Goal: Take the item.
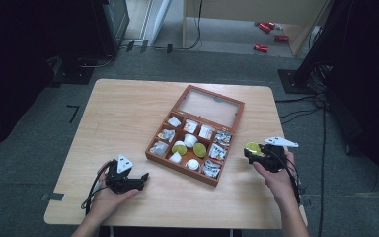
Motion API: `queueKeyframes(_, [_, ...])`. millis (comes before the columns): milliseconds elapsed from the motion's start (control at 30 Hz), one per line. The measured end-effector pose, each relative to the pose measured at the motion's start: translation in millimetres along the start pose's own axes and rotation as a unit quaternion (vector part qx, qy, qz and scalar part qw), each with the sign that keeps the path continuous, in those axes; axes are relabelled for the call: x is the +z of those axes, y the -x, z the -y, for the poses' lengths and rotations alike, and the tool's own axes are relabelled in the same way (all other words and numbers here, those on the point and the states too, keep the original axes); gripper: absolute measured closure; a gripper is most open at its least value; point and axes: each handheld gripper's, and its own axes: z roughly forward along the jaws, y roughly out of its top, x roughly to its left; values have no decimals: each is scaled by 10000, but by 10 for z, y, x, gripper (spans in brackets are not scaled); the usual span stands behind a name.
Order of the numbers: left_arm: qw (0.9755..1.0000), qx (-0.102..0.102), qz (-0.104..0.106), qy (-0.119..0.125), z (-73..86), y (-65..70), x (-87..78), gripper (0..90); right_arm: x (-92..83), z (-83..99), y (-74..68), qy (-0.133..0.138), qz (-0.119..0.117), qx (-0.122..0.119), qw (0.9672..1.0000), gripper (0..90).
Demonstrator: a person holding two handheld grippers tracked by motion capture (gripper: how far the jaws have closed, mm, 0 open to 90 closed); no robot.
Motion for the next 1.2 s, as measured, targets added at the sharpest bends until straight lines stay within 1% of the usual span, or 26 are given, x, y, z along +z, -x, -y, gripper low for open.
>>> queueKeyframes(133, [10000,0,0,0,0,0,0,145,29,25,14,-37,45,-18,10000,385])
queueKeyframes(333, [10000,-1,1,1,0,0,0,145,76,74,51,-103,77,35,9999,385])
queueKeyframes(700, [10000,-3,1,1,0,0,0,145,192,175,81,-264,161,16,9995,384])
queueKeyframes(800, [10000,-3,1,1,0,0,0,146,219,206,86,-265,141,32,9995,384])
queueKeyframes(967, [10000,-4,1,0,0,0,0,145,251,254,89,-307,191,17,9993,384])
queueKeyframes(1200, [10000,-4,-2,1,0,0,0,146,258,272,84,-239,186,26,9995,384])
